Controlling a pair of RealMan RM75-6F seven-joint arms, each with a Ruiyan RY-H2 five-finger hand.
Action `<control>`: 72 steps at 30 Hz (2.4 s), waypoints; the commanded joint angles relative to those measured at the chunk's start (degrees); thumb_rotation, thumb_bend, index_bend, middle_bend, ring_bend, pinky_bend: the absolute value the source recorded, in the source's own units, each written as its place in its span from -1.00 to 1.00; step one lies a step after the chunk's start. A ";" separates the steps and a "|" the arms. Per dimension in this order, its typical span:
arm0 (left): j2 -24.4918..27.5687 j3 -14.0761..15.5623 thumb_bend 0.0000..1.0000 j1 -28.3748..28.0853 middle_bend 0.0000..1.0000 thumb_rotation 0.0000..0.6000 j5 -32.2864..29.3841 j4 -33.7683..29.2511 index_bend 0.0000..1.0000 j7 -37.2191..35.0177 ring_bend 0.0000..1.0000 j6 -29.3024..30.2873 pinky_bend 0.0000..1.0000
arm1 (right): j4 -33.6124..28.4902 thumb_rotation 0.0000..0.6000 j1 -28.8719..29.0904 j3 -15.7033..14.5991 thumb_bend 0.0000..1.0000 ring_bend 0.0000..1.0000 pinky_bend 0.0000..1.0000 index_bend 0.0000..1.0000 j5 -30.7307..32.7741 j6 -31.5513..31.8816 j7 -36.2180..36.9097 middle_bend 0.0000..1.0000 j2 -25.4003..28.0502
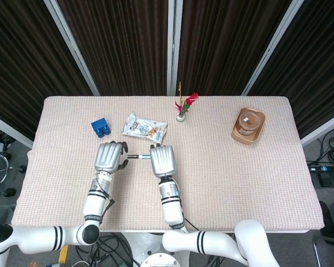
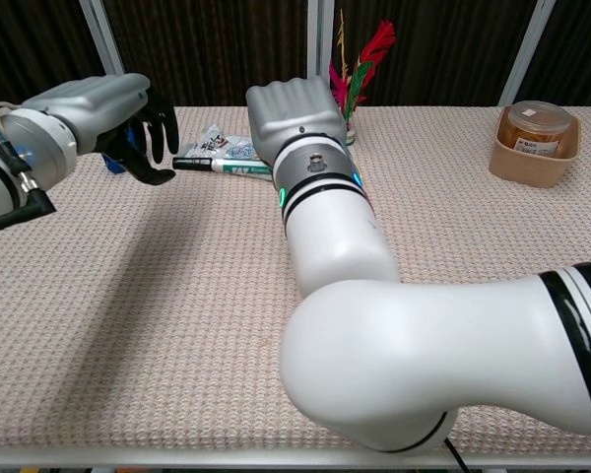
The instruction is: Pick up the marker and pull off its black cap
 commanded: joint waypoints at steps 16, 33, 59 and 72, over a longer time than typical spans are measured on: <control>-0.96 -0.43 -0.37 -1.16 0.08 1.00 -1.08 1.55 0.03 -0.73 -0.04 -0.90 0.14 | 1.09 1.00 1.70 -0.66 -0.39 0.30 0.61 0.28 2.19 -0.13 1.00 0.19 0.00; 0.09 0.32 -0.19 -0.62 0.19 1.00 -0.46 1.23 0.15 -1.65 0.08 -0.59 0.22 | 1.70 1.00 1.26 -1.02 -0.39 0.30 0.61 0.28 2.45 0.67 1.03 0.19 0.32; 1.28 7.22 -0.56 8.10 -0.06 1.00 2.43 11.14 -0.09 -17.27 -0.16 -7.56 0.05 | -3.95 1.00 -13.03 -10.67 -0.46 0.27 0.61 0.29 2.72 -0.82 3.28 0.16 8.28; 4.95 5.85 -0.84 11.14 -0.40 1.00 7.36 6.65 -0.40 -19.12 -0.42 -1.60 -0.33 | -16.27 1.00 -17.43 -11.48 -0.87 -0.05 0.50 -0.31 -0.35 2.80 4.15 -0.18 16.07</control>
